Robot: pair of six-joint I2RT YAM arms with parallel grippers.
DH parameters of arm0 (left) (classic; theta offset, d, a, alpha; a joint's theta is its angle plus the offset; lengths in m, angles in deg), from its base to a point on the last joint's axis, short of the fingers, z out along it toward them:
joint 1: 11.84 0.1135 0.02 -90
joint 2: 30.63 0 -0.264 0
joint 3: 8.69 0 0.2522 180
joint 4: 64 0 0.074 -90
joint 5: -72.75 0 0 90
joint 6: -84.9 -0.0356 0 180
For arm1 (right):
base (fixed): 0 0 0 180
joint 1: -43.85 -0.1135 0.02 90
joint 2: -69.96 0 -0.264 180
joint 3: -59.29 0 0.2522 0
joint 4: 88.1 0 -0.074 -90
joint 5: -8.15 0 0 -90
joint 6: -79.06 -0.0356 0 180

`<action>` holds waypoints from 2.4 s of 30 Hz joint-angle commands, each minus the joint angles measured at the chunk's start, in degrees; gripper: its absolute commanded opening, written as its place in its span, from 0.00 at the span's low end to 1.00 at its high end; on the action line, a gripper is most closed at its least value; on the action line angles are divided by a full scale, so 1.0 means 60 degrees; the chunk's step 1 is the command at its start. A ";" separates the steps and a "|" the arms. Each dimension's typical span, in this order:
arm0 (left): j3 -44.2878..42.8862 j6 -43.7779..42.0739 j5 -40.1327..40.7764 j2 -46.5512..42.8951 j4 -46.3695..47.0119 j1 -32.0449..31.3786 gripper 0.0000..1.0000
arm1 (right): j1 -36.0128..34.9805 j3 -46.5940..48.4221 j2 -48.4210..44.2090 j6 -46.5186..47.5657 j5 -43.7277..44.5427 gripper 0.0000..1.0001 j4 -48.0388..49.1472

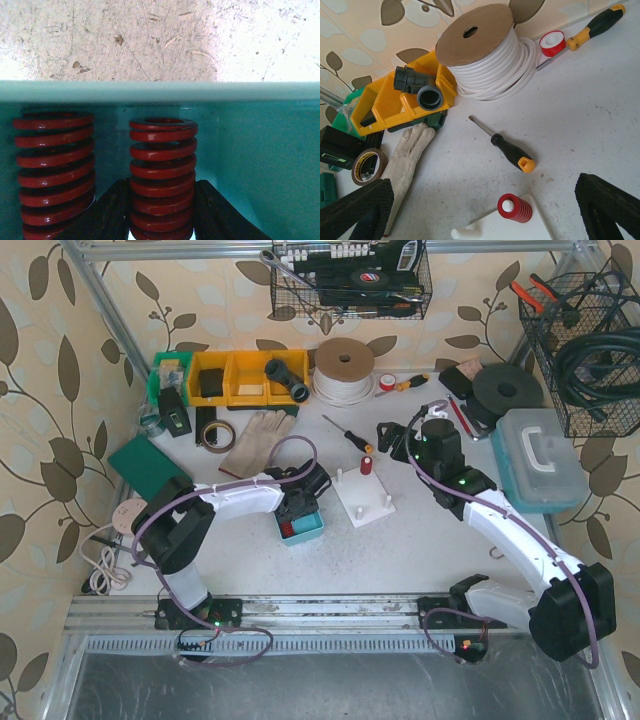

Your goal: Install the large spring

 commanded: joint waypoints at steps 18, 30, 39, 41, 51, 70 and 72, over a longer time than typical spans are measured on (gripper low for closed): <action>0.1046 -0.1501 -0.1472 -0.0985 0.1173 0.0401 0.05 | -0.0044 0.0155 -0.0127 -0.0008 -0.0005 0.99 -0.0016; 0.1197 -0.3700 -0.1870 -0.3413 0.1079 0.0448 0.00 | -0.0044 0.0403 0.0237 -0.0217 -0.1644 0.99 0.0115; 0.0981 -0.5925 -0.3069 -0.4102 0.1233 0.0522 0.00 | 0.0545 0.1707 0.1435 -0.0243 -0.5475 0.99 -0.1250; 0.0845 -0.6378 -0.3451 -0.4167 0.1172 0.0522 0.00 | 0.0641 0.1930 0.1824 -0.0265 -0.6785 0.99 -0.1397; 0.1193 -0.6976 -0.5629 -0.4934 0.2041 0.0551 0.00 | 0.0883 0.1614 0.2884 -0.1245 -1.0606 0.94 -0.2430; 0.1801 -0.6913 -0.9426 -0.4559 0.4267 0.0639 0.00 | 0.0541 0.2130 0.3501 0.1137 -1.1548 0.86 -0.6236; 0.1836 -0.6877 -0.9560 -0.4491 0.4382 0.0639 0.00 | 0.0432 0.2185 0.3490 0.1093 -1.1585 0.84 -0.6248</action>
